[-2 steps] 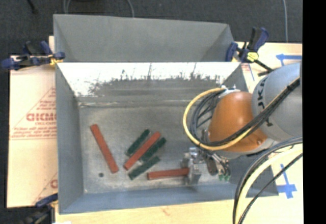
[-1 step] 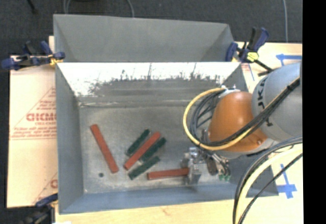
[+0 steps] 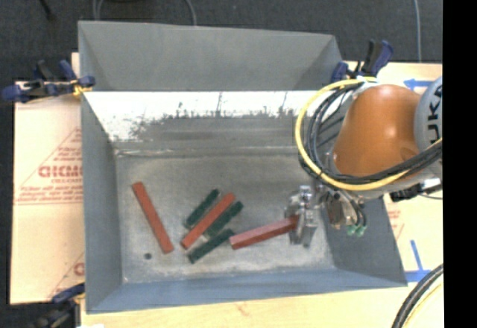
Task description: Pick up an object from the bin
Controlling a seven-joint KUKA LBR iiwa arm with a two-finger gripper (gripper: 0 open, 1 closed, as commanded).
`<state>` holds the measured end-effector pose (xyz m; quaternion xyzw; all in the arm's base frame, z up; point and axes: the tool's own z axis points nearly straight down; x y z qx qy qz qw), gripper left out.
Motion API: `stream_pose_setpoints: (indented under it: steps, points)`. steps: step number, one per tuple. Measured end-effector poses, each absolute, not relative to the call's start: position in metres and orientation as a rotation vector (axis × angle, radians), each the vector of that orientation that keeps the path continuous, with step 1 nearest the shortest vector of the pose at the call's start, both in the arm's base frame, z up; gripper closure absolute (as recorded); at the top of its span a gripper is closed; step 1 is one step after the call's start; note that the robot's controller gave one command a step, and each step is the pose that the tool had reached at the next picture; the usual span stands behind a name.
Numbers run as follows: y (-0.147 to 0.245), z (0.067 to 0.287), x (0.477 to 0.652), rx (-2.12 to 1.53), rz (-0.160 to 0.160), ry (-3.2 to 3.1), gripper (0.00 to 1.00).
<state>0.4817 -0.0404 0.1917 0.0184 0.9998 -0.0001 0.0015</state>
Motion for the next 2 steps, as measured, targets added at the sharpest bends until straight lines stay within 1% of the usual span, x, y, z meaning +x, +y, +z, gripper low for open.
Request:
stream_pose_setpoints:
  steps: [1, 2]
  points:
    - [-0.040, 0.192, 0.482, 0.057, -0.001, 3.138, 1.00]
    - [-0.068, 0.311, 0.477, -0.871, -0.003, 3.013, 1.00]
